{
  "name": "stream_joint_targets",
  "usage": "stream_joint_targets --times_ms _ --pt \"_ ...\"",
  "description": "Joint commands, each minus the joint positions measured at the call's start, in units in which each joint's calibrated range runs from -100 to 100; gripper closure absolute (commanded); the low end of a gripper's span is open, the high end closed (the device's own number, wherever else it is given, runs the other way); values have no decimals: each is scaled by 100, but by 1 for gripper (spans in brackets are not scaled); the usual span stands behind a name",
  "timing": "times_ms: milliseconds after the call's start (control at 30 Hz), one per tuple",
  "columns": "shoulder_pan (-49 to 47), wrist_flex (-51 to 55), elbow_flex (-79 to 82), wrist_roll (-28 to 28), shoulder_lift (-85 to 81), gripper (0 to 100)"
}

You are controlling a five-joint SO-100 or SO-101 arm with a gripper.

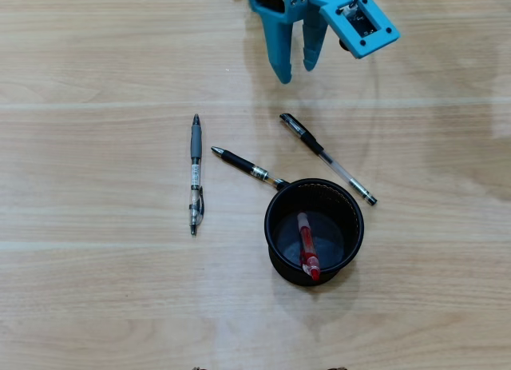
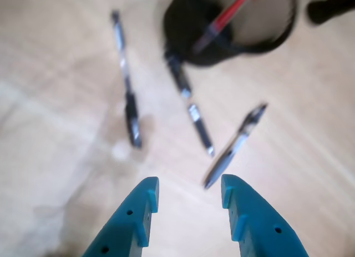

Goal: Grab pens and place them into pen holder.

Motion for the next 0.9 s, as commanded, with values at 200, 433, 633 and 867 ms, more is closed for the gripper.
stream_joint_targets --times_ms 200,433,633,867 --pt "-525 131 950 35 774 86" --pt "-831 -892 1049 3 1645 86" --pt "-823 -1244 1068 35 1932 78" --pt "-702 -1485 1403 -18 1975 77"
